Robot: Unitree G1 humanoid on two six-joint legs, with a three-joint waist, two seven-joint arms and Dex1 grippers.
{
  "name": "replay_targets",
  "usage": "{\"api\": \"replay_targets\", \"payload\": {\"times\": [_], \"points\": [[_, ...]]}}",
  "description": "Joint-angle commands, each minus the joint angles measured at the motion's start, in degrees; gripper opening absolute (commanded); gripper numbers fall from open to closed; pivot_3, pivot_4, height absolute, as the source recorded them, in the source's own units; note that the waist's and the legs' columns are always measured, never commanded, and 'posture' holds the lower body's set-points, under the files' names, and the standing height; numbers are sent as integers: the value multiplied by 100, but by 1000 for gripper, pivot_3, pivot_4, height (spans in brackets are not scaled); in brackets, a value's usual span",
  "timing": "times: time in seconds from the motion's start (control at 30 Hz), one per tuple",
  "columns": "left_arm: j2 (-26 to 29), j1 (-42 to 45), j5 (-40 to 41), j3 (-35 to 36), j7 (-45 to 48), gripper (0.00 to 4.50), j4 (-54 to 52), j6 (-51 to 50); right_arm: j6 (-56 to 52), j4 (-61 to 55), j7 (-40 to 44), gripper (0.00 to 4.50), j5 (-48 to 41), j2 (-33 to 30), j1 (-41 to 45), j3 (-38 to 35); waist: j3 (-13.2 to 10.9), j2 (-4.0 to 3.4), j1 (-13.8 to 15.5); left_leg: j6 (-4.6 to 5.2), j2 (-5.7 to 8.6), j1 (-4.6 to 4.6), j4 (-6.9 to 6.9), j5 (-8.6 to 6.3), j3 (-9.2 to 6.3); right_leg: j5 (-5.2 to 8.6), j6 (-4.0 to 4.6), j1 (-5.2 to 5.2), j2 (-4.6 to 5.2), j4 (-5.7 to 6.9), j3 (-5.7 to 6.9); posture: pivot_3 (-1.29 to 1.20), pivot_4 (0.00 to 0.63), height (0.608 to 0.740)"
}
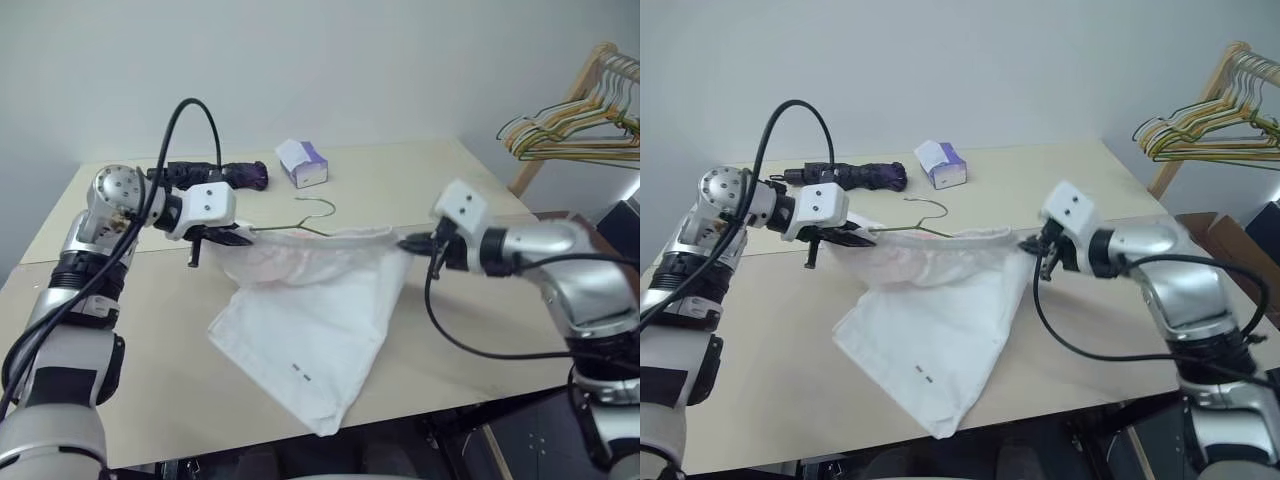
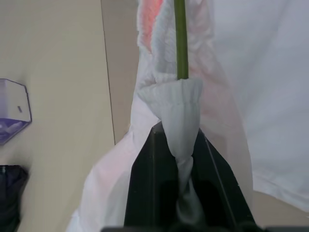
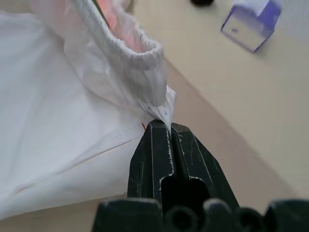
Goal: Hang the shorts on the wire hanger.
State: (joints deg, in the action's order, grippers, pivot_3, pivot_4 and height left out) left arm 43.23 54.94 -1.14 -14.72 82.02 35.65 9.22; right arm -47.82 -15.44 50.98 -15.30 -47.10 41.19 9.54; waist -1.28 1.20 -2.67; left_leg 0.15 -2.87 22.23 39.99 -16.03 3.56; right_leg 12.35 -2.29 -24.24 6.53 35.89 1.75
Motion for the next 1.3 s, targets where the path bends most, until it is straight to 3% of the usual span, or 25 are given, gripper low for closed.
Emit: {"api": "replay_targets", "payload": {"times": [0.03, 0.27, 0.63, 0.83, 0.93, 1.3], "points": [[-70, 223, -14, 164, -238, 0, -208, -75, -210, -260, 397, 54, 125, -219, 726, 443, 0, 0, 10, 0, 0, 0, -1, 0, -1, 0, 0, 1, 0, -1, 2, -36, 0, 740], [-127, 201, 178, 302, -241, 0, -431, -257, -126, 35, 375, 54, 803, -82, 1196, 1385, 0, 0, 26, 1, 0, 6, 3, 0, 0, 0, 0, 0, 0, 1, 4, -23, 0, 740], [-143, -54, 318, 365, -105, 0, -790, -450, 178, 395, 359, 54, 923, 364, 1307, 1228, 0, 0, 9, 0, 0, 6, 2, 0, 0, -1, 0, -1, 0, 12, 4, -22, 0, 740], [-175, -4, 279, 391, -148, 0, -753, -432, 822, 314, 447, 1625, 1255, 249, 1034, 1366, 0, 0, 23, 0, 0, 6, 2, 0, -1, 0, 0, 0, 0, 10, 5, -25, 0, 740], [-173, 10, 259, 396, -163, 0, -709, -391, 1156, 395, 442, 2615, 1436, 248, 921, 1372, 0, 0, 15, 0, 0, 6, 3, 0, 0, 0, 0, 0, 0, 10, 4, -27, 0, 740], [-132, -38, 525, 473, 31, 0, -854, -411, 1175, 842, 792, 2615, 1048, 555, 843, 1029, 0, 0, 7, 0, 0, 4, 3, 0, 0, 0, 0, 0, 0, 9, 4, -23, 0, 740]]}}
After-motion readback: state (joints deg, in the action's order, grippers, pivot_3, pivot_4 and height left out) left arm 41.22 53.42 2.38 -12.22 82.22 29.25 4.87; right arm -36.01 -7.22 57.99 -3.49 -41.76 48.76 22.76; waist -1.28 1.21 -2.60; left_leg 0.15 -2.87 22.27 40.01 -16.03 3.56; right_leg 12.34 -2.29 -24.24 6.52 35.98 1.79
